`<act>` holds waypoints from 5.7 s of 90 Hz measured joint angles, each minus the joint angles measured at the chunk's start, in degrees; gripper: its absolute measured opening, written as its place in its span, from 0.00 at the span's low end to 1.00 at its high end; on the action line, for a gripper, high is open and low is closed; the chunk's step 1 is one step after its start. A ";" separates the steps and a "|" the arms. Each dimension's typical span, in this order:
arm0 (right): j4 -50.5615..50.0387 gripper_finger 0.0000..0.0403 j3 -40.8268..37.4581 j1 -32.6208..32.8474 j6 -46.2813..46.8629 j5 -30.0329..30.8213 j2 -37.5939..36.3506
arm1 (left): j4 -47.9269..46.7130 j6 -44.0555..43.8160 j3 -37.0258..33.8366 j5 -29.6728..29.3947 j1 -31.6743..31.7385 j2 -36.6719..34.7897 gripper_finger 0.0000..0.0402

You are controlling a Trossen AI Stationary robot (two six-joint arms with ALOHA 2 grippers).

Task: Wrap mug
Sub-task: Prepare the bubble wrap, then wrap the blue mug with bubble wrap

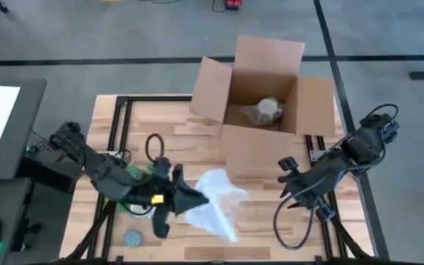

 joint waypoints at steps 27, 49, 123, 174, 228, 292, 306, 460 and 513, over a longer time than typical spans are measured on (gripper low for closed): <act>0.84 0.35 1.22 -0.58 0.59 0.02 -0.02 | -38.26 -33.69 -0.09 -8.29 -0.98 -1.47 0.00; 2.50 0.35 1.25 -1.62 0.83 -0.03 1.26 | -33.38 -42.17 -0.09 -9.23 -10.69 -1.47 0.00; 11.02 0.29 -0.07 -10.44 -1.86 -10.28 43.77 | -36.74 -51.67 -2.82 -19.78 -26.83 -1.42 0.00; 13.49 0.24 -15.34 -7.26 21.81 -8.36 42.76 | -43.49 -45.08 -2.82 -21.96 -25.75 -1.42 0.00; 59.44 0.19 -26.23 -6.91 33.69 0.86 37.87 | -43.38 -39.65 -2.82 -21.87 -26.35 -1.34 0.00; 21.29 0.00 -25.99 6.25 65.40 1.26 33.18 | -54.11 -36.02 -2.88 -30.67 -19.87 -1.34 0.00; 22.35 0.00 -25.99 11.07 75.64 1.34 33.18 | -62.81 -41.67 -5.49 -31.66 -14.68 -1.23 0.00; 39.53 0.00 -28.76 3.92 57.54 -1.13 34.38 | -48.61 -49.07 -22.10 17.27 -11.25 -9.80 0.17; 40.16 0.00 -28.76 6.22 60.62 4.72 26.49 | -62.35 -41.44 -16.90 20.39 -24.10 3.60 0.17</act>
